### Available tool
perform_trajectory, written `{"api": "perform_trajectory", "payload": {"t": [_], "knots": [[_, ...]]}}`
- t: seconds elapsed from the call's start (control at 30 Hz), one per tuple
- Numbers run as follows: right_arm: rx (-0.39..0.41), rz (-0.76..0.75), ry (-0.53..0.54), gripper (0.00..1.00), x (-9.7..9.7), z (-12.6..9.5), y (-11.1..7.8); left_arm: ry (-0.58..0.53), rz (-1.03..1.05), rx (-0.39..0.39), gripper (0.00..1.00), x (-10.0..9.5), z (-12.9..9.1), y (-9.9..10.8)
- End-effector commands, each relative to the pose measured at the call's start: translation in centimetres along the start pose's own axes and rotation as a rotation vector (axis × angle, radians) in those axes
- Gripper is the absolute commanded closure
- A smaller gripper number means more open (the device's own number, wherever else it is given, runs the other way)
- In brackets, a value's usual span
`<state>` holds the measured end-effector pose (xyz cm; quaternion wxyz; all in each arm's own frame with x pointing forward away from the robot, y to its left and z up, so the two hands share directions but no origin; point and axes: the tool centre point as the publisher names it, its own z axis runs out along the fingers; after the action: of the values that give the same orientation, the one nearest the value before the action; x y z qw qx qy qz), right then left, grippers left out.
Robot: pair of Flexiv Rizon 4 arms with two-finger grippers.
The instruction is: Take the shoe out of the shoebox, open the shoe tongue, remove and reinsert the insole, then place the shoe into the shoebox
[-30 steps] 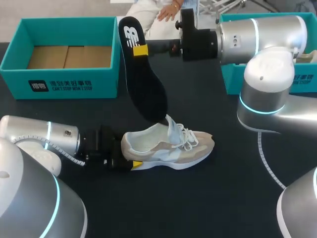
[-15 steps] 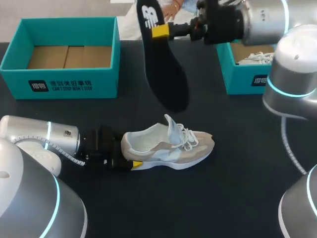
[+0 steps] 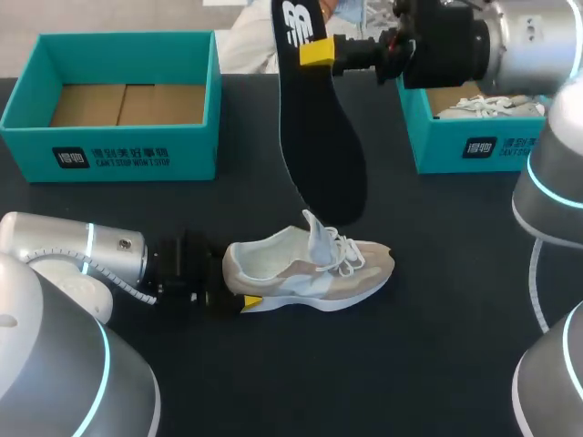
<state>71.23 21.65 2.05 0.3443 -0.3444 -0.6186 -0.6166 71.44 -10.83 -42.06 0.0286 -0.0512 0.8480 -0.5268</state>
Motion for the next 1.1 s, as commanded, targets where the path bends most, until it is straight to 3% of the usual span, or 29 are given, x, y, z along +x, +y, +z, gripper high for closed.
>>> {"api": "perform_trajectory", "payload": {"t": [0.03,0.47,1.0,1.03,1.07,1.1], "knots": [[-0.045,0.014,-0.014,1.00,1.5,0.5,-1.8,0.000,0.000,-0.002,1.00,0.2,0.3,0.6],[-0.045,0.057,-0.032,1.00,4.0,0.7,-4.0,0.000,0.000,-0.002,1.00,0.2,0.3,0.6],[-0.058,0.045,-0.063,1.00,3.7,0.6,-4.3,0.007,-0.012,0.001,1.00,0.4,-0.1,0.1],[-0.058,0.045,-0.063,1.00,3.7,0.6,-4.3,0.003,0.004,-0.003,0.97,0.5,-0.3,-0.2],[-0.058,0.045,-0.063,1.00,3.7,0.6,-4.3,0.027,-0.012,-0.004,0.53,0.6,-0.7,-0.5],[-0.058,0.045,-0.063,1.00,3.7,0.6,-4.3,0.039,-0.010,-0.014,0.00,0.7,-0.9,-0.7]]}}
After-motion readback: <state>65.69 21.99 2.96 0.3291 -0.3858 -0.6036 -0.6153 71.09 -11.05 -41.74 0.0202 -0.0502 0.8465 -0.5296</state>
